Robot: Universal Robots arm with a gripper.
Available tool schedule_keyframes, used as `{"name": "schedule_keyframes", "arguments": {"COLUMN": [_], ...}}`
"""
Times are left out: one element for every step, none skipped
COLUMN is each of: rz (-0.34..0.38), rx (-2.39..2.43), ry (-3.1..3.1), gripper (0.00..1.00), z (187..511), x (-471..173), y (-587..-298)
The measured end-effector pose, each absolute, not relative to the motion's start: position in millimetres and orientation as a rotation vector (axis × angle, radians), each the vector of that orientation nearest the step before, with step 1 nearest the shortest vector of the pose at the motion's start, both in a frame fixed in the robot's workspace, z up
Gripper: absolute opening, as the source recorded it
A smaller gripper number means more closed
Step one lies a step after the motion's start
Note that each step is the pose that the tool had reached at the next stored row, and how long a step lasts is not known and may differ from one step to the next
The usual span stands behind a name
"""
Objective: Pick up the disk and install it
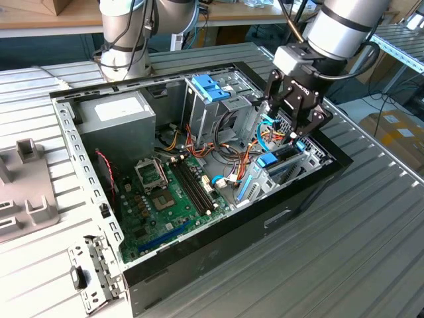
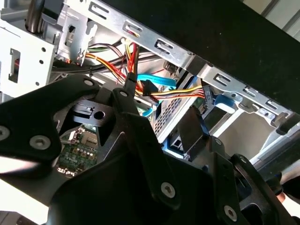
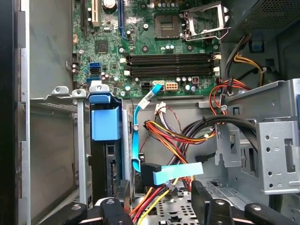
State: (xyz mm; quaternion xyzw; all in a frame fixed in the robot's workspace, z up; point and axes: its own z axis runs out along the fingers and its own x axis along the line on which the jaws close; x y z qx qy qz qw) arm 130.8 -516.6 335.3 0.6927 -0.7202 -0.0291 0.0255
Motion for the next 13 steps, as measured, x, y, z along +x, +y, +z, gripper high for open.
{"name": "schedule_keyframes", "arguments": {"rz": [-0.096, -0.099, -0.102, -0.104, -0.107, -0.110, -0.113, -0.117, -0.120, -0.123, -0.126, -0.129, -0.131], "rx": [2.144, 2.146, 2.147, 2.148, 2.149, 2.150, 2.152, 2.153, 2.155, 2.156, 2.157, 2.158, 2.160], "ry": [-2.229, -2.230, -2.231, -2.232, -2.233, -2.234, -2.235, -2.237, -2.238, -2.239, -2.240, -2.241, -2.242], "gripper": [0.63, 0.63, 0.63, 0.63, 0.63, 0.63, 0.63, 0.63, 0.63, 0.63, 0.63, 0.63, 0.63], "z": [334, 334, 333, 331, 330, 329, 328, 327, 326, 325, 324, 323, 322], "x": [131, 131, 131, 131, 131, 131, 131, 131, 131, 131, 131, 131, 131], "y": [-516, -516, -516, -516, -516, -516, -516, -516, -516, -516, -516, -516, -516]}}
